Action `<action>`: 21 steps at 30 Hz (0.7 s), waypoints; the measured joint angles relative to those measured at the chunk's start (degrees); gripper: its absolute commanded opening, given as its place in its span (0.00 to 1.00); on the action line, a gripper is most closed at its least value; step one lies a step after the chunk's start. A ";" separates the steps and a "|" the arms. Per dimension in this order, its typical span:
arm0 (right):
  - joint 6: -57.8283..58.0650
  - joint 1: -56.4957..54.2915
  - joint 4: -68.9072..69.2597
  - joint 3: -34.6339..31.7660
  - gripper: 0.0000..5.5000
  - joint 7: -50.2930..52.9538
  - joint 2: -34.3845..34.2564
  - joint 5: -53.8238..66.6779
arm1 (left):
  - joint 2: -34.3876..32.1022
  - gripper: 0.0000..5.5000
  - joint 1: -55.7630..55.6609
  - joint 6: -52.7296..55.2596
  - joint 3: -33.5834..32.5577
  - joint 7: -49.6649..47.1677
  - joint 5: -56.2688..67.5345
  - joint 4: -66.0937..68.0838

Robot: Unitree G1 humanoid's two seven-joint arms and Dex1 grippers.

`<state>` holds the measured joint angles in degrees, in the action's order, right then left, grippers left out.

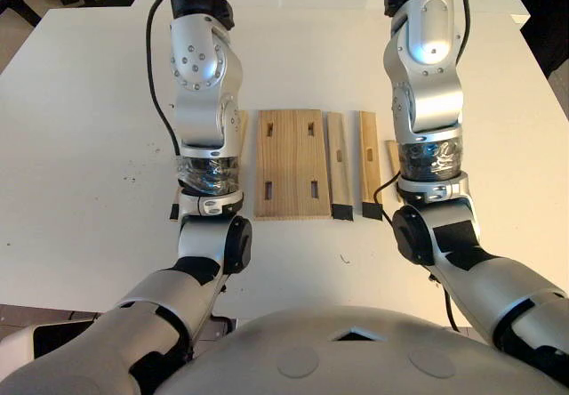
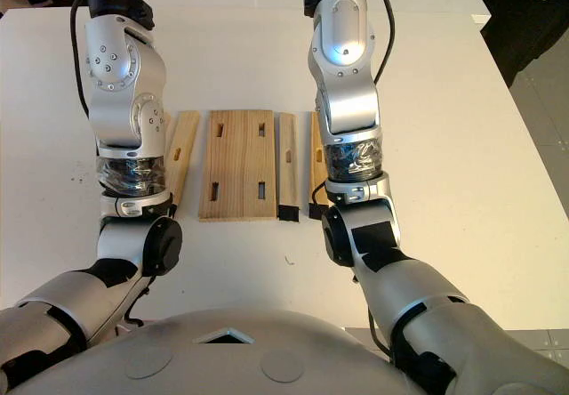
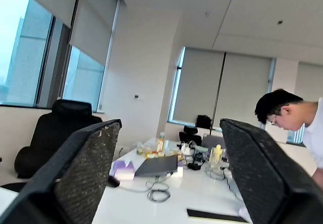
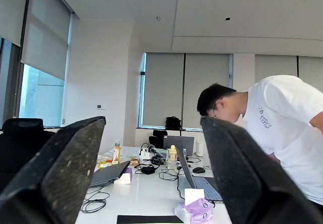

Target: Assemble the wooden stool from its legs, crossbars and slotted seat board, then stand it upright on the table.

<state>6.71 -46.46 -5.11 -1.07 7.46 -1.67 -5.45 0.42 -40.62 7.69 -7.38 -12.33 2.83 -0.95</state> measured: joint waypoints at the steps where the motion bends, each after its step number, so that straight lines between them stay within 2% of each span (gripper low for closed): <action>1: 0.93 0.53 0.23 -0.06 0.63 -0.02 -0.02 0.25 | -0.05 0.66 0.38 0.48 0.26 -0.05 -0.59 -0.50; 9: 14.66 3.24 1.16 -0.81 0.63 1.67 1.48 -1.98 | 0.23 0.66 6.30 7.21 0.99 -1.10 -2.18 -3.42; 11: 16.69 4.77 2.51 -1.23 0.63 2.41 1.58 -2.17 | 0.36 0.61 8.63 7.86 1.10 -0.59 -1.97 -4.92; 16: 16.98 5.80 3.47 -1.54 0.63 4.71 1.28 -2.31 | 0.50 0.61 9.71 8.18 0.81 -0.84 -1.98 -5.36; 21: 11.22 6.04 3.42 -0.57 0.63 7.85 2.56 -6.42 | 0.26 0.61 7.65 11.20 -0.01 -2.82 -2.88 -5.36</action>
<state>17.93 -40.42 -1.69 -1.63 15.32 0.89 -11.87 0.68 -32.97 18.89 -7.39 -15.15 -0.04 -6.30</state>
